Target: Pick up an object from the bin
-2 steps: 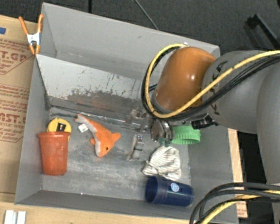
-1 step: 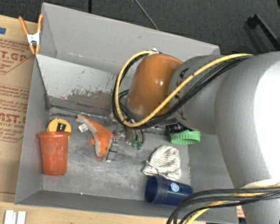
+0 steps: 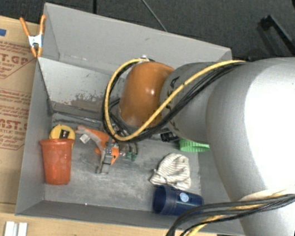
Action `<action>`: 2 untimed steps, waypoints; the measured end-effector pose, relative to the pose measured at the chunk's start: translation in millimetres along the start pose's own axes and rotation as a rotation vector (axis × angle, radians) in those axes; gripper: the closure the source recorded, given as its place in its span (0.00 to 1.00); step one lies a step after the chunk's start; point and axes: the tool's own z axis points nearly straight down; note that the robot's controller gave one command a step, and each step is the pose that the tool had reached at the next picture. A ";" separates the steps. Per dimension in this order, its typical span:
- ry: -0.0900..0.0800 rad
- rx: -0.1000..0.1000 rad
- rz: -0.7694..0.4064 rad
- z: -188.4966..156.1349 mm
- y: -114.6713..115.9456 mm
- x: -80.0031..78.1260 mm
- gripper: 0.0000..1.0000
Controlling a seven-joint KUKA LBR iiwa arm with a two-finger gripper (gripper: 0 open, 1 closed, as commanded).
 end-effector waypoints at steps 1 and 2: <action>0.000 0.001 0.086 -9.5 3.2 9.9 1.00; 0.000 0.001 0.086 -9.5 3.1 9.9 1.00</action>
Offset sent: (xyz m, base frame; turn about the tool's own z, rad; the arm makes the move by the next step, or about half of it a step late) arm 0.0000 0.0000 0.0000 0.0000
